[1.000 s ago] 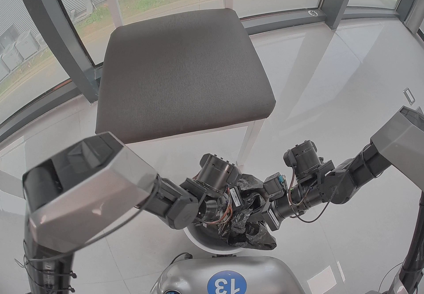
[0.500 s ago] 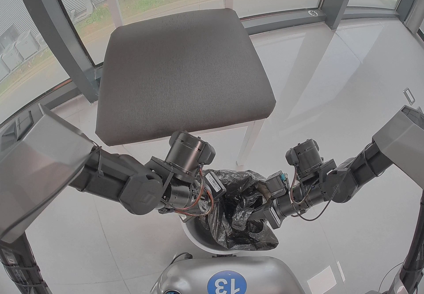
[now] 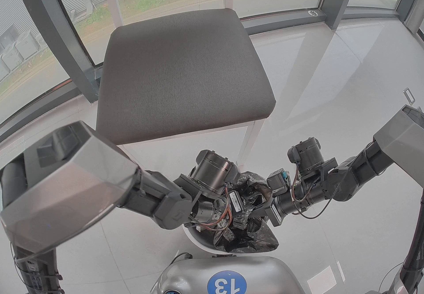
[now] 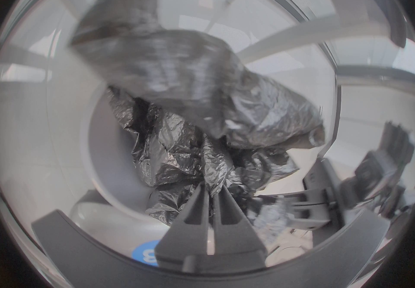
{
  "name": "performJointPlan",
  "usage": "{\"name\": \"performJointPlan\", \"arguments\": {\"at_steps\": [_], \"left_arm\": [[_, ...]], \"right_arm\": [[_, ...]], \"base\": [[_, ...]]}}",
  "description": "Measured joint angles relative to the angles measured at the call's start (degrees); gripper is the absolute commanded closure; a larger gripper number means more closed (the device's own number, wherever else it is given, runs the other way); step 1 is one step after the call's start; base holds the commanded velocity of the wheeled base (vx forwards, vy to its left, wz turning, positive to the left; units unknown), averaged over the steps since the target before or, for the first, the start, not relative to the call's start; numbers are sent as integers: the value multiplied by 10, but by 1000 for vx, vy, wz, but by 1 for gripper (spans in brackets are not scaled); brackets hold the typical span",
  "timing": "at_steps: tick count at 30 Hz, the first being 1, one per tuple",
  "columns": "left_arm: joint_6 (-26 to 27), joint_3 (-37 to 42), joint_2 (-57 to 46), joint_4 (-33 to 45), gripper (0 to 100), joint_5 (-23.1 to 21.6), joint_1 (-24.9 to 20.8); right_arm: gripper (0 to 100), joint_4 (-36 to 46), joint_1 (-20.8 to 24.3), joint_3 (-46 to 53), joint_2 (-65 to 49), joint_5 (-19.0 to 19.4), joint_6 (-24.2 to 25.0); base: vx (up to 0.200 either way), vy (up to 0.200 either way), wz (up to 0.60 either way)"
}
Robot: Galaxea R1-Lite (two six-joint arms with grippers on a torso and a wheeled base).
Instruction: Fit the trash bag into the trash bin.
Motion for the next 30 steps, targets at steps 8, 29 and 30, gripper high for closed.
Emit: {"name": "performJointPlan", "arguments": {"at_steps": [8, 29, 30], "left_arm": [[30, -94, 68, 113, 100, 5, -6], [139, -323, 204, 232, 100, 46, -2], [137, -323, 203, 229, 100, 43, 1]], "right_arm": [[100, -3, -1, 0, -7, 0, 0], [100, -15, 7, -4, -34, 3, -1], [100, -16, 7, -3, -37, 3, -1]], "base": [[0, 0, 0], [0, 0, 0], [0, 0, 0]]}}
